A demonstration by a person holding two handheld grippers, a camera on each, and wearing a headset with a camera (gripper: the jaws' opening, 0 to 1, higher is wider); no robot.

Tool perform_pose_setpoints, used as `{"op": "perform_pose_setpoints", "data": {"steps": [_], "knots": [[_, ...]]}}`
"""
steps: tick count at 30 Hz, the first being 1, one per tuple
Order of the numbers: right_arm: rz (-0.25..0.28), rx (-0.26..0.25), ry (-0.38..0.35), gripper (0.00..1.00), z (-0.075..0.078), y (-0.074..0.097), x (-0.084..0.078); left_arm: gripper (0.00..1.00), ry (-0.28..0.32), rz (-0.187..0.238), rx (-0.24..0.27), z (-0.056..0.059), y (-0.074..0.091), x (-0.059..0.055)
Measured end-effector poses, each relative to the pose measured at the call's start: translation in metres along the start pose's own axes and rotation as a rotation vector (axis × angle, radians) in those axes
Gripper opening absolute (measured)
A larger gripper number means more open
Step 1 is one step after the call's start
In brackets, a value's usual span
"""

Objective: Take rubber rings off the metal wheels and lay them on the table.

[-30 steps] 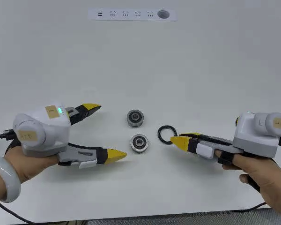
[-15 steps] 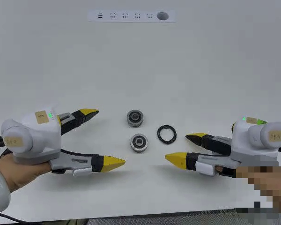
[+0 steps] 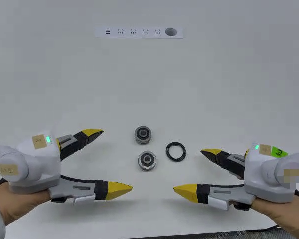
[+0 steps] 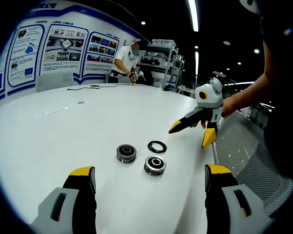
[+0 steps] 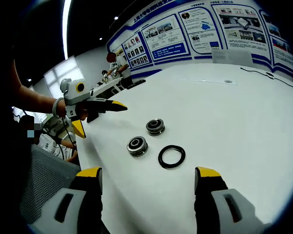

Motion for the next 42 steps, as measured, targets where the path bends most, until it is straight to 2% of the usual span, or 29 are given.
{"op": "perform_pose_setpoints", "data": {"steps": [3, 9, 14, 21, 23, 30, 32, 37, 42], "knots": [[-0.002, -0.015, 0.049, 0.81, -0.004, 0.002, -0.001, 0.95, 0.005, 0.012, 0.003, 0.006, 0.004, 0.001], [0.012, -0.029, 0.093, 0.84, -0.006, 0.008, -0.002, 0.96, 0.0, 0.025, 0.016, 0.013, 0.013, 0.001], [0.024, -0.041, 0.125, 0.88, -0.007, 0.011, -0.004, 1.0, -0.005, 0.033, 0.038, 0.015, 0.022, -0.006], [0.001, -0.055, 0.172, 0.96, -0.011, 0.012, -0.011, 1.0, -0.01, 0.045, 0.064, 0.019, 0.031, -0.012], [0.018, -0.072, 0.194, 0.99, -0.01, 0.013, -0.011, 1.0, 0.003, 0.043, 0.074, 0.019, 0.032, -0.012], [0.04, -0.099, 0.204, 0.99, -0.009, 0.02, -0.015, 1.0, 0.03, 0.065, 0.114, 0.015, 0.036, -0.017], [0.046, -0.101, 0.193, 0.99, -0.008, 0.022, -0.015, 1.0, 0.035, 0.056, 0.128, 0.015, 0.037, -0.019], [0.056, -0.104, 0.195, 0.99, -0.009, 0.024, -0.015, 1.0, 0.044, 0.066, 0.139, 0.016, 0.042, -0.023], [0.047, -0.1, 0.198, 0.99, -0.009, 0.023, -0.015, 1.0, 0.045, 0.059, 0.155, 0.012, 0.045, -0.029]]}}
Point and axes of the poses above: the centre of the closed fingertips' face, and the gripper's own axes: y roughly backward along the fingers, z roughly to its right, x roughly out of its top, the point moved 7 cm from there along y, roughly backward along the fingers, and after that the axes turned 15 degrees about x, right-handed, at the moved point
